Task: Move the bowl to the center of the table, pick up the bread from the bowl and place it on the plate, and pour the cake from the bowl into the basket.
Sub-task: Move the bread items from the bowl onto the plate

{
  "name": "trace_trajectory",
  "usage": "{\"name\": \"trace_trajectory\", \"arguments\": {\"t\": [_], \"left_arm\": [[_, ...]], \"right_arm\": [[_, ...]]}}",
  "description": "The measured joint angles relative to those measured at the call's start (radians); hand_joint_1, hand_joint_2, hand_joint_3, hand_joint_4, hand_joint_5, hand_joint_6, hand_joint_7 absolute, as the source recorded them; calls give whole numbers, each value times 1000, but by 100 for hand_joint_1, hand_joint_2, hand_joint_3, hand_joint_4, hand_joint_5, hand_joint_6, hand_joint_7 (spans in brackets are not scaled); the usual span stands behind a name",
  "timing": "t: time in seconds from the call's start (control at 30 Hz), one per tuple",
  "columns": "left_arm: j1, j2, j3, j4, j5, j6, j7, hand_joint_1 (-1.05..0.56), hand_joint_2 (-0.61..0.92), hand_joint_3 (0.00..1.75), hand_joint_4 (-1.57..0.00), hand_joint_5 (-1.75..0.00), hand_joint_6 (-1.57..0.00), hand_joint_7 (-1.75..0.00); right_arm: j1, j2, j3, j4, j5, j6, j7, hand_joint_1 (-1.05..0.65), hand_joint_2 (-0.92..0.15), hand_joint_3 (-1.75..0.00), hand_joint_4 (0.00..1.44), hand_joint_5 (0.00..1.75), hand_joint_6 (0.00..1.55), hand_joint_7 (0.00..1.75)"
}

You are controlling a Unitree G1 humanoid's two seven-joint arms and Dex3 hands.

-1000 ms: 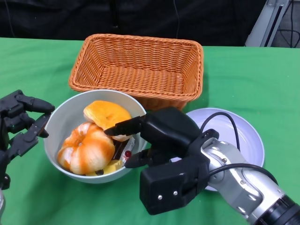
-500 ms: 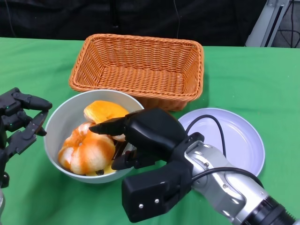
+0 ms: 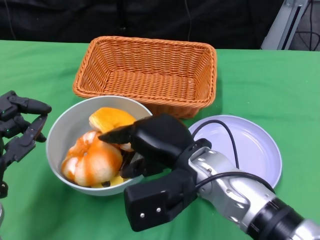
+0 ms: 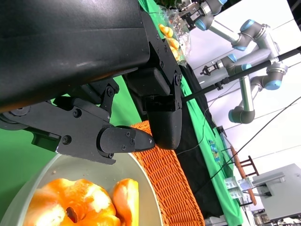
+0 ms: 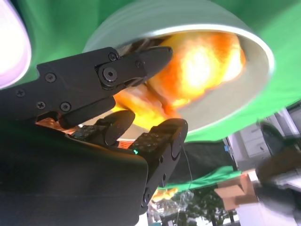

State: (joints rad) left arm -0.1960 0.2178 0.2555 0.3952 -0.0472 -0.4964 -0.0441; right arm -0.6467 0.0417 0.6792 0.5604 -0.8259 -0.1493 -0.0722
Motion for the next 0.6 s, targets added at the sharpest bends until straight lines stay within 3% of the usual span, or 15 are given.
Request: {"name": "trace_trajectory", "arguments": {"t": [0.2,0.33,0.6], "left_arm": [[1,0,0,-16,9,-1,18,-27,92,30,-83,-149,-84,-109],[1,-3,-1,-32,19,-1,27,-28,92,31,-81,-150,-83,-110],[1,-19,-1,-42,22,-2,45,-31,92,30,-78,-155,-81,-112]], "right_arm": [[-66,35,39,104,-21,-10,-26,-80,-92,-2,49,0,56,0],[-94,56,56,168,-44,-21,-75,-84,-92,-4,44,0,42,0],[-110,73,76,220,-50,-35,-151,-87,-92,-3,41,0,34,0]]}}
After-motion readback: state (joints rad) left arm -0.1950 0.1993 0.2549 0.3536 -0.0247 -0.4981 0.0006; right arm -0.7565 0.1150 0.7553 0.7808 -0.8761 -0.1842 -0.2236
